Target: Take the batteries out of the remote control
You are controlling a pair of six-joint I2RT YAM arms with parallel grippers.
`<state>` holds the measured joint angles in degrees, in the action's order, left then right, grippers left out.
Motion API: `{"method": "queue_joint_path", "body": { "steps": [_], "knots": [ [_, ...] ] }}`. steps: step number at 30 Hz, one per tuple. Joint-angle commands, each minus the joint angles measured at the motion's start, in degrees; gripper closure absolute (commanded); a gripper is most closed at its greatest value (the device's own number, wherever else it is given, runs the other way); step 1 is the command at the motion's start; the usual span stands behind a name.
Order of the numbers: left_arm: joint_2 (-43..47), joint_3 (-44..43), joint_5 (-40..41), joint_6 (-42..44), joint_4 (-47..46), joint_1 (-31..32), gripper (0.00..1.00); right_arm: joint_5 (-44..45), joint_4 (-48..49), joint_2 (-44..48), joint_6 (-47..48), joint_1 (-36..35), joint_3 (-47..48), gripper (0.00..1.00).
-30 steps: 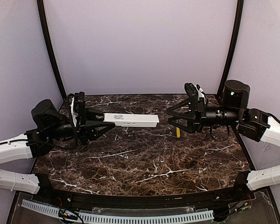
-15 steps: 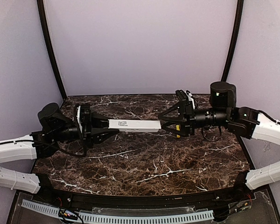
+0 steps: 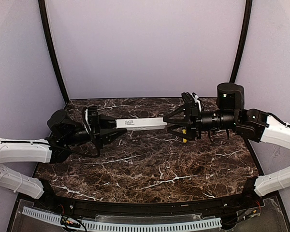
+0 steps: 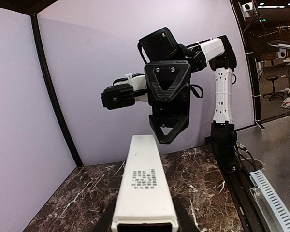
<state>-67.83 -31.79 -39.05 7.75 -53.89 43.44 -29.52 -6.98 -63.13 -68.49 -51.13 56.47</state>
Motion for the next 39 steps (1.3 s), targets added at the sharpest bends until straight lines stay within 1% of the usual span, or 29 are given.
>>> {"method": "queue_joint_path", "body": {
  "steps": [1, 7, 11, 13, 21, 30, 36, 39],
  "knots": [
    [0.7, 1.7, -1.4, -3.7, -9.2, -0.5, 1.00, 0.6, 0.0, -0.4, -0.7, 0.4, 2.0, 0.38],
    [1.8, 2.6, -2.4, -4.6, -9.1, -0.6, 1.00, 0.8, -1.1, -1.6, 0.0, 0.4, 3.4, 0.40],
    [1.2, 2.6, -5.7, -6.7, -10.4, -0.6, 1.00, 1.2, -1.7, -2.1, 0.5, 0.5, 3.9, 0.40],
    [0.9, 2.5, -5.9, -7.1, -10.7, -0.6, 1.00, 1.0, -2.1, -2.5, 0.7, 0.4, 4.4, 0.42],
    [0.5, 2.4, -5.9, -6.6, -9.5, -0.6, 1.00, 0.8, -3.2, -3.0, 1.1, 0.4, 5.5, 0.55],
    [0.5, 2.1, -3.9, -5.0, -7.3, -0.6, 1.00, 0.5, -4.8, -3.3, 1.1, 0.4, 5.9, 0.64],
    [0.5, 1.8, -3.5, -4.2, -6.3, -0.7, 1.00, -0.1, -5.1, -4.1, 1.2, 0.4, 6.4, 0.77],
    [0.5, 1.8, -3.1, -3.5, -5.4, -0.6, 1.00, -0.3, -5.6, -4.7, 1.6, 0.4, 7.0, 0.79]
  ]
}}
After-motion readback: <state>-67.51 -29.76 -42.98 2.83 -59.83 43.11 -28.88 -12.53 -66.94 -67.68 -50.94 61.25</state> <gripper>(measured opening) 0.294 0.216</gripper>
